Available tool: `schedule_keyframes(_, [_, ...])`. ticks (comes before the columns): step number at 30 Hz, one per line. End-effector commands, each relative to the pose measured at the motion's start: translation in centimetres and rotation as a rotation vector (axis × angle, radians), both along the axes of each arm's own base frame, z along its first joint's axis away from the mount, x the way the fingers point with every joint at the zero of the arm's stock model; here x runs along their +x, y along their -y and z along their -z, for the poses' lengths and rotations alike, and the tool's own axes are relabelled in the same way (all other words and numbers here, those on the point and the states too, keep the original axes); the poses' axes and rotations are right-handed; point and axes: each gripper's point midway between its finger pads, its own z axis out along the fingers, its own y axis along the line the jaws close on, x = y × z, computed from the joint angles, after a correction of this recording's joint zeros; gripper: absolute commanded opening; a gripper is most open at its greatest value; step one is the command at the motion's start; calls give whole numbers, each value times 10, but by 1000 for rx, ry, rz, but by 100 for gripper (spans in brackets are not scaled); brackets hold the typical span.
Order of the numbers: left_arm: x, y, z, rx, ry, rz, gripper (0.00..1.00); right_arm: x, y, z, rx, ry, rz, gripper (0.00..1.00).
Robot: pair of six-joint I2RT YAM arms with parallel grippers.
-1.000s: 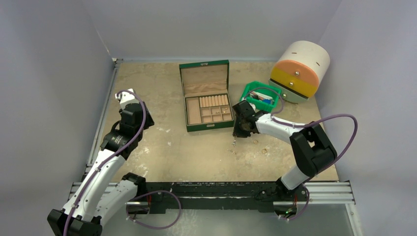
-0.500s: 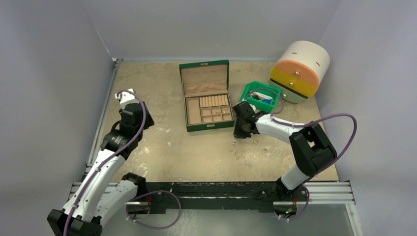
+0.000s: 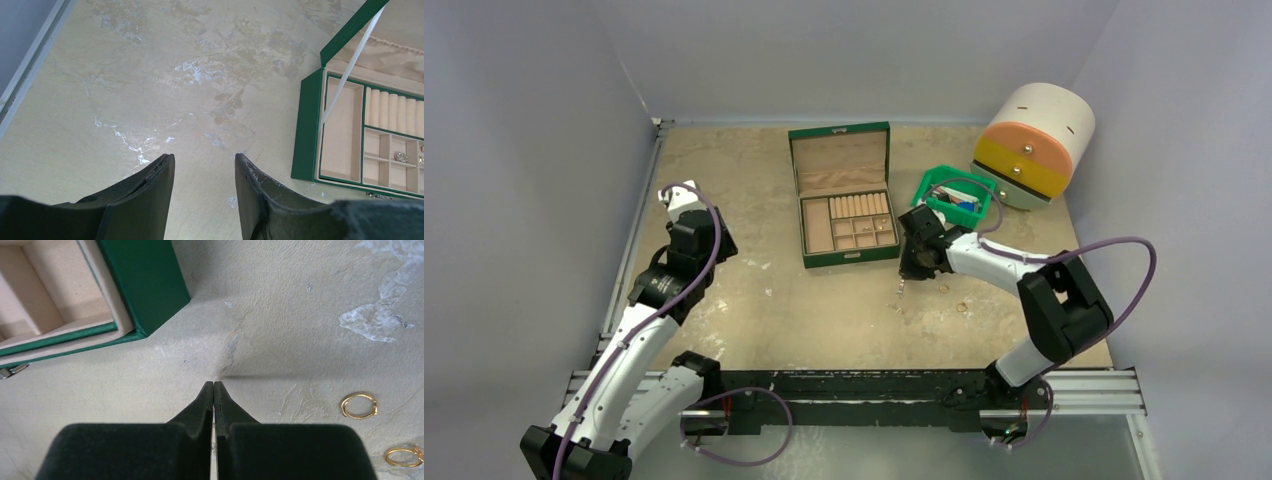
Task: Organize the mixed jewelry
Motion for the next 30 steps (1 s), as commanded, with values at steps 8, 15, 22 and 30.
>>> schedule_keyframes(8, [6,1,-21,-10,70,2,47,17,-11,-56,50,113,-31,0])
schedule_keyframes(15, [6,1,-21,-12,71,2,47,29,-21,-92,89,175,-63,0])
schedule_keyframes(22, [6,1,-21,-12,71,2,47,46,-33,-134,130,246,-91,0])
schedule_keyframes(30, [6,2,-20,-11,68,5,47,76,-51,-162,147,306,-109,0])
